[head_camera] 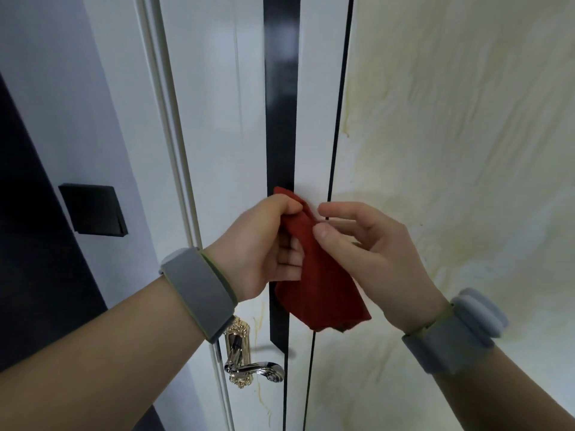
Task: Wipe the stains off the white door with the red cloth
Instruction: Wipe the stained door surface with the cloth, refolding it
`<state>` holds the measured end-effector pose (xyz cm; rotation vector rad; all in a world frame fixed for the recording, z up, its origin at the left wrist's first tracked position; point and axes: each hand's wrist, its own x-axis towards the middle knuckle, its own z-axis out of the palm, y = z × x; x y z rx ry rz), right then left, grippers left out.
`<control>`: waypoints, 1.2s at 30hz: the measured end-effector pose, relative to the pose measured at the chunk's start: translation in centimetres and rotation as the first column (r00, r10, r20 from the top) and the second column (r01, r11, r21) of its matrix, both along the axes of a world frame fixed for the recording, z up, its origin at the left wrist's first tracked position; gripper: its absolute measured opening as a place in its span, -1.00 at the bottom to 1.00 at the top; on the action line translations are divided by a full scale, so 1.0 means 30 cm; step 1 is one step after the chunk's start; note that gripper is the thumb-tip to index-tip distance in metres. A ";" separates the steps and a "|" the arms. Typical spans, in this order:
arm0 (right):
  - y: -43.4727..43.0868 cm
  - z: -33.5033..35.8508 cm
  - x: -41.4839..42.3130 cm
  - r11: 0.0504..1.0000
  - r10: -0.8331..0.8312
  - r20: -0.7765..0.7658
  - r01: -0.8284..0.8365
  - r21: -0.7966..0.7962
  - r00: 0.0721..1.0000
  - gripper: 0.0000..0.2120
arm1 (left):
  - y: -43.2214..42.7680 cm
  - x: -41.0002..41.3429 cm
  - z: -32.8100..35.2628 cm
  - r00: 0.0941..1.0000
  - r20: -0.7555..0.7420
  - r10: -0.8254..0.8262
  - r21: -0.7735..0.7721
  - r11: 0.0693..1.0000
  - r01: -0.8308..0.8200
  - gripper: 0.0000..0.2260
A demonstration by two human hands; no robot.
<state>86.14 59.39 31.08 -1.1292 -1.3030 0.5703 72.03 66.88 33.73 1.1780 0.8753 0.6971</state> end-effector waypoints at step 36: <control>-0.057 0.865 0.248 0.869 -0.449 0.178 0.382 0.315 0.875 -0.96 | -0.009 0.039 0.721 0.962 0.272 -0.018 0.452 0.885 -0.111 -0.55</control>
